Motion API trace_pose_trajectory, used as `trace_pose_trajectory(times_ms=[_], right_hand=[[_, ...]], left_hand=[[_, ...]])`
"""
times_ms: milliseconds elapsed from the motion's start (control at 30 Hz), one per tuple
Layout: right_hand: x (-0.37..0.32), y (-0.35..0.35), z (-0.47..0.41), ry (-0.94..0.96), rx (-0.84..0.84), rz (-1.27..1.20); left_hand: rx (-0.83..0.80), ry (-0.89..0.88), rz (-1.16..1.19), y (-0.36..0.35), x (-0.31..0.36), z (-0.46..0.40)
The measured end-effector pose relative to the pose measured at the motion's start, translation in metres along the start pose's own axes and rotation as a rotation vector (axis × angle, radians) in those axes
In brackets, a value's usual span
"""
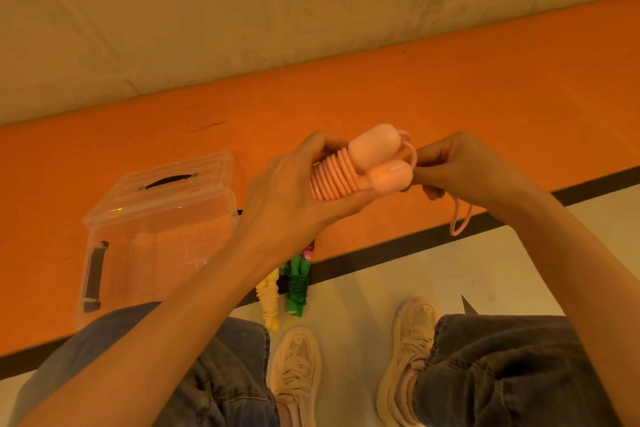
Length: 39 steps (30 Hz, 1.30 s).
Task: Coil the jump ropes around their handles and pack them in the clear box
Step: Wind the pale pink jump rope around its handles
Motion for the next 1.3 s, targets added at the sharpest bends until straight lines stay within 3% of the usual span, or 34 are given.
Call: trace_pose_trajectory(times_ms=[200,400,667,833,1300], right_hand=[[-0.015,-0.026,0.011,0.06,-0.294,-0.032],[-0.02,-0.033,0.016,0.084,-0.408,-0.026],[-0.028,-0.032,0.024,0.166,-0.42,0.016],[-0.036,-0.036,0.03,0.203,-0.389,0.005],[-0.042,-0.017,0.026,0.257,-0.17,-0.159]], left_hand=[[0.013,0.03,0.085,0.004,-0.002,-0.001],[-0.018,0.059,0.029,-0.006,-0.005,0.006],[0.046,0.135,0.055,-0.001,-0.01,0.004],[-0.005,0.123,-0.127,-0.001,-0.007,0.004],[-0.086,0.068,-0.192,0.002,-0.006,-0.003]])
Point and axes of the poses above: each hand's wrist, its own z-axis away from the middle knuckle, its own y-axis out of the back of the hand, x = y × z, the point moved 7 cm from there along -z, towards the middle knuckle, and after that the axes turned 5 degrees about -x, right-handed, at the moved point
